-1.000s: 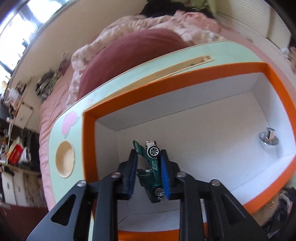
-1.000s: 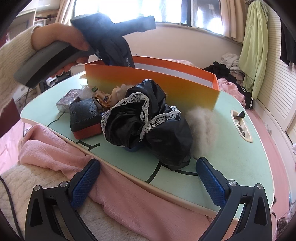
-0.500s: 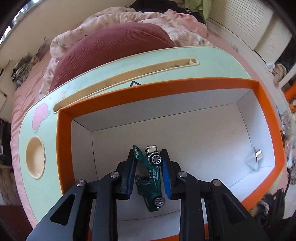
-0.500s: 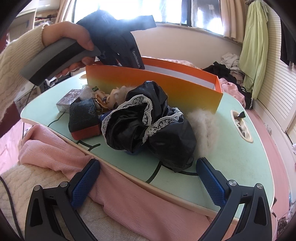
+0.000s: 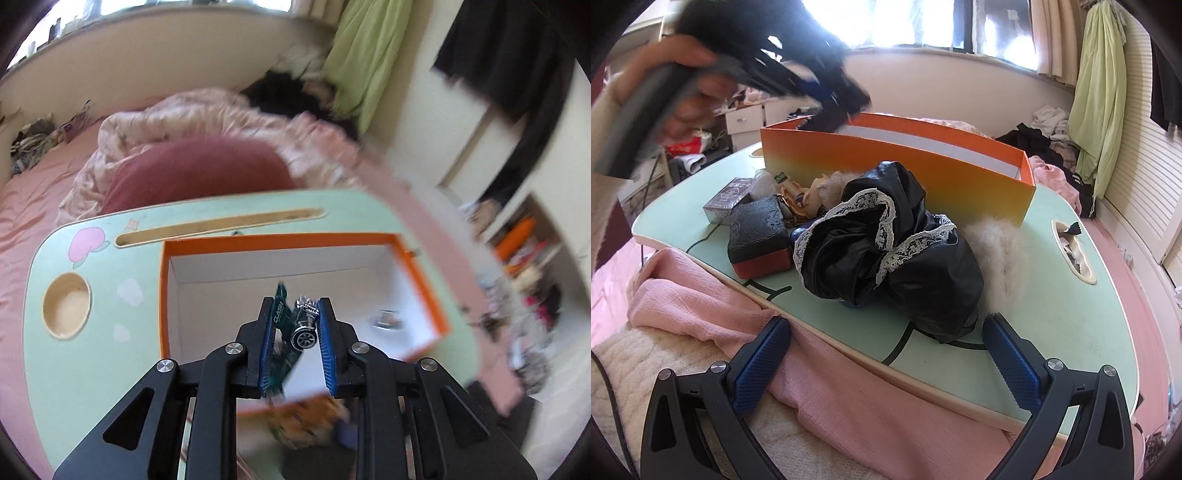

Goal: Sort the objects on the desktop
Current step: 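Carry the green toy car out and set it in front of the figurine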

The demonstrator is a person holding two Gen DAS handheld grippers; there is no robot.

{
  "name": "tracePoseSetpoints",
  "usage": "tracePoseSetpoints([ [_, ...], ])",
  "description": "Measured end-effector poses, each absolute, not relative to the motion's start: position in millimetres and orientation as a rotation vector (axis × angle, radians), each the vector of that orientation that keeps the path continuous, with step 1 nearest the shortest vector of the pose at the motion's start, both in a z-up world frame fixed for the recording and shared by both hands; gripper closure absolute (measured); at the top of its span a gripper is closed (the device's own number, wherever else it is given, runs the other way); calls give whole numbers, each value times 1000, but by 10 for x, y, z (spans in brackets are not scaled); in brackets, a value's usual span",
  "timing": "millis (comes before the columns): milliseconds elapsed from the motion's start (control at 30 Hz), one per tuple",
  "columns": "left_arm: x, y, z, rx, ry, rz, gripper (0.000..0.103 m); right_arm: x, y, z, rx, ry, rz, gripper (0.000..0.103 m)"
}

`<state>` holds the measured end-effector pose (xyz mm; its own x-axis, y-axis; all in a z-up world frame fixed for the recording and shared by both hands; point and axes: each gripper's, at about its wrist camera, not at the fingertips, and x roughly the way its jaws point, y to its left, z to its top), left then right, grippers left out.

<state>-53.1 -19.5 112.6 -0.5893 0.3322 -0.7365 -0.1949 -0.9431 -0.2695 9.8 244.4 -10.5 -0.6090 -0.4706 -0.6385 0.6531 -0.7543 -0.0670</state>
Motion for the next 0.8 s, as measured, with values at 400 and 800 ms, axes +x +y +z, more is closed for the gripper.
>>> tracePoseSetpoints([
  [400, 360, -333, 985, -1018, -356, 2567, 81, 102, 2447, -109, 809, 389, -2329, 0],
  [800, 476, -339, 555, -1056, -389, 2621, 46, 121, 2408, -78, 808, 388, -2328, 0],
])
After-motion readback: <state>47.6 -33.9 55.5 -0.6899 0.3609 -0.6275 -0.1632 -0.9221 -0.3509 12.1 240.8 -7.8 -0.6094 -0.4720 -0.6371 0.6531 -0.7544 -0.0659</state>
